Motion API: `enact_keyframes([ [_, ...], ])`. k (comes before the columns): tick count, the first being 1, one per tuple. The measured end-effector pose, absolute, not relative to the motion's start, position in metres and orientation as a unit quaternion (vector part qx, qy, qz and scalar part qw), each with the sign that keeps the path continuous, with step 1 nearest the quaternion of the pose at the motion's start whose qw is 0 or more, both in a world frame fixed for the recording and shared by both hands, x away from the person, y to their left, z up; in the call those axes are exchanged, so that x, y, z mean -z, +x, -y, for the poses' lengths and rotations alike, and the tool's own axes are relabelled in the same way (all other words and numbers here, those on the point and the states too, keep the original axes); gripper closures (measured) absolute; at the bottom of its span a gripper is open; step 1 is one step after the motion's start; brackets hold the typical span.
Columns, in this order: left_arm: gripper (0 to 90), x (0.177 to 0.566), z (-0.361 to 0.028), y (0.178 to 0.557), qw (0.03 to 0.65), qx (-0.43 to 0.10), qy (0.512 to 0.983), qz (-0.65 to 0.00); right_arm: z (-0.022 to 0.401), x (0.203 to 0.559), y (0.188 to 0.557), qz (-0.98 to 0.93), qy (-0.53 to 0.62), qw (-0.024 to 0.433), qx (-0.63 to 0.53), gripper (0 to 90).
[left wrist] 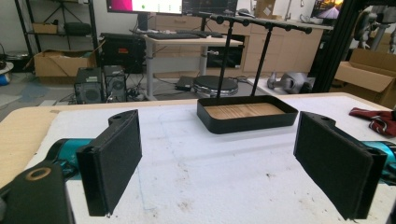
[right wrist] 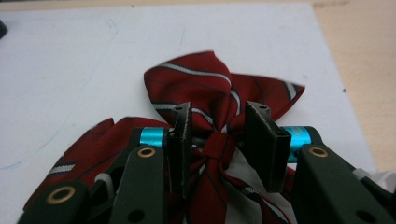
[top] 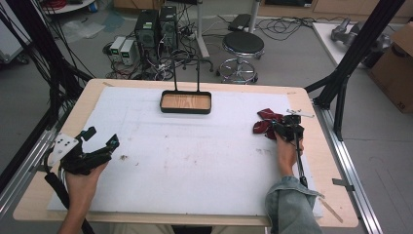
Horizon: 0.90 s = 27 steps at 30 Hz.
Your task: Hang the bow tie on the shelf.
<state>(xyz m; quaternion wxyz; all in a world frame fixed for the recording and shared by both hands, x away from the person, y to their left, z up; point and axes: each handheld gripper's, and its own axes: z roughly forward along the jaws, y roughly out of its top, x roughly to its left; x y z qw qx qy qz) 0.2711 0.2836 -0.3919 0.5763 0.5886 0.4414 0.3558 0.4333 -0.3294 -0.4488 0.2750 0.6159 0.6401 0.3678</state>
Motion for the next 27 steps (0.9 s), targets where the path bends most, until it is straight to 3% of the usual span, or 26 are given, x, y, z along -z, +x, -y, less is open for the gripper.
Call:
enact_keyframes([
  [3,15.5,0.392,-0.283,0.271,0.576,-0.355,0.589,-0.442,0.329,0.450,0.437,-0.644,0.624,0.260,-0.358,62.8],
  [10,15.5,0.392,-0.283,0.271,0.575,-0.356,0.590,-0.441,0.325,0.450,0.441,-0.661,0.618,0.260,-0.337,75.4],
  [27,15.5,0.389,-0.282,0.271,0.575,-0.360,0.590,-0.437,0.300,0.385,0.428,-0.594,0.580,0.234,-0.506,76.0],
])
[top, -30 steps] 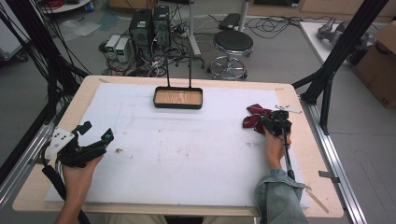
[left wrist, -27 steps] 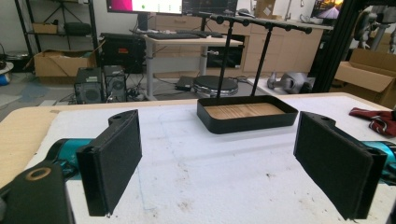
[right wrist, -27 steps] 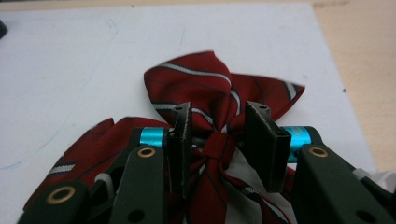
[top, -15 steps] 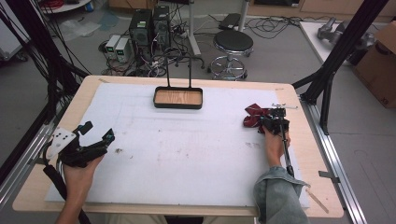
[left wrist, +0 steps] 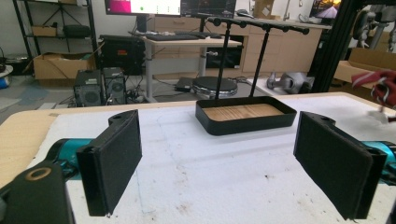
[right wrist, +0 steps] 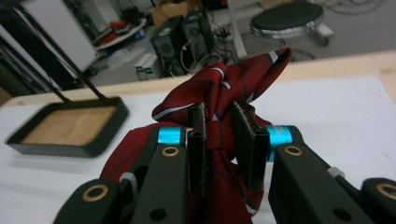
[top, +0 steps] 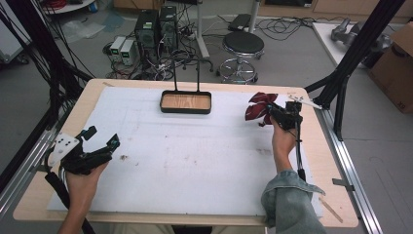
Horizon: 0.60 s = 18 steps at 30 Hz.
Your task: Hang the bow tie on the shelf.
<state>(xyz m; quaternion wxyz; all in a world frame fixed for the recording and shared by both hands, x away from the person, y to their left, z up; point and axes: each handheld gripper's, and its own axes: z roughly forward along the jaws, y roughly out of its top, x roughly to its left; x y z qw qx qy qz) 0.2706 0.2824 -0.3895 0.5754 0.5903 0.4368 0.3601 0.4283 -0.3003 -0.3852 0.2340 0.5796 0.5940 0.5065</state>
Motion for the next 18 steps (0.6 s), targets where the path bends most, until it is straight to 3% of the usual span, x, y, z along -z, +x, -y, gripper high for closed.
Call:
enact_keyframes([
  [18,16.3,0.386,-0.283,0.268,0.573,-0.366,0.595,-0.430,0.201,0.323,0.460,-0.592,0.512,0.229,-0.579,75.9],
])
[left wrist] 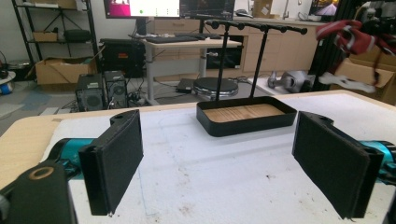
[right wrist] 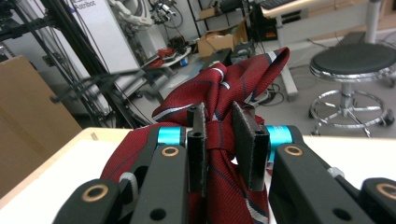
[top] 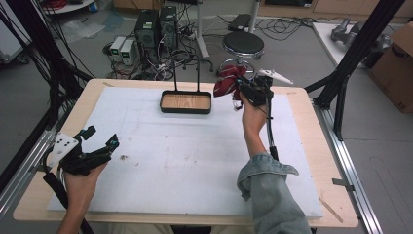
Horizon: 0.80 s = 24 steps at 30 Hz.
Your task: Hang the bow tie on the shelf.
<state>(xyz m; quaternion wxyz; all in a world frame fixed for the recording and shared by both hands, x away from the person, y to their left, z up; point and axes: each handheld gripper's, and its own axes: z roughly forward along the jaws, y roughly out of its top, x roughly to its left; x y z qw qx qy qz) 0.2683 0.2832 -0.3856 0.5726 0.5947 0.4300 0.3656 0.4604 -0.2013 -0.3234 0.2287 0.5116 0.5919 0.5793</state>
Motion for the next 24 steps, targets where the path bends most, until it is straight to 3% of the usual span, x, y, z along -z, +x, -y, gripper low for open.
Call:
enact_keyframes([
  [15,16.3,0.379,-0.288,0.266,0.581,-0.366,0.588,-0.427,0.146,0.293,0.498,-0.576,0.493,0.211,-0.618,75.9],
  [24,16.3,0.377,-0.290,0.264,0.582,-0.369,0.588,-0.424,0.117,0.290,0.515,-0.593,0.467,0.135,-0.642,75.8],
])
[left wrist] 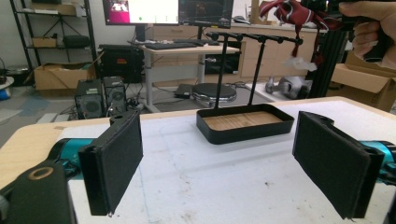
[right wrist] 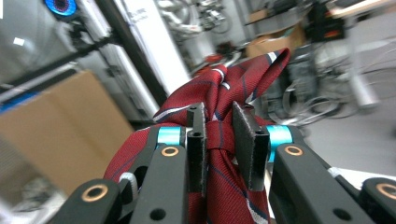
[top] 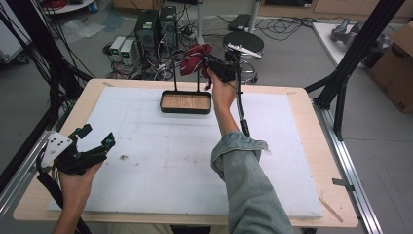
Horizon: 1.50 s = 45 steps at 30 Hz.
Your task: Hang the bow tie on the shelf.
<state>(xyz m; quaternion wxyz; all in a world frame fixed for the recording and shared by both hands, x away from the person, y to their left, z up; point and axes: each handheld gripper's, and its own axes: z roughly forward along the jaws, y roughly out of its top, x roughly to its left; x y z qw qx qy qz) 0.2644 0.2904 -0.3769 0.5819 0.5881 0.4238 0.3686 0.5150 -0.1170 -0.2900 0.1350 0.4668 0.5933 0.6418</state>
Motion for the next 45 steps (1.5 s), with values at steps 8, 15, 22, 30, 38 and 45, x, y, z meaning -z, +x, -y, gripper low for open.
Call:
enact_keyframes([
  [8,16.3,0.375,-0.293,0.263,0.584,-0.371,0.588,-0.420,0.111,0.313,0.529,-0.620,0.432,0.054,-0.652,75.4],
  [15,16.3,0.375,-0.295,0.261,0.584,-0.372,0.586,-0.421,0.110,0.322,0.534,-0.670,0.384,0.046,-0.633,75.2],
  [22,16.3,0.376,-0.292,0.260,0.583,-0.371,0.588,-0.420,0.113,0.328,0.538,-0.719,0.357,0.052,-0.594,75.3],
  [30,16.3,0.376,-0.291,0.261,0.583,-0.369,0.590,-0.420,0.119,0.335,0.542,-0.748,0.361,0.080,-0.551,75.3],
  [38,16.3,0.377,-0.291,0.261,0.582,-0.369,0.592,-0.418,0.121,0.340,0.549,-0.759,0.375,0.132,-0.515,75.2],
  [45,16.3,0.377,-0.290,0.261,0.582,-0.369,0.592,-0.418,0.115,0.343,0.550,-0.761,0.381,0.177,-0.495,73.2],
])
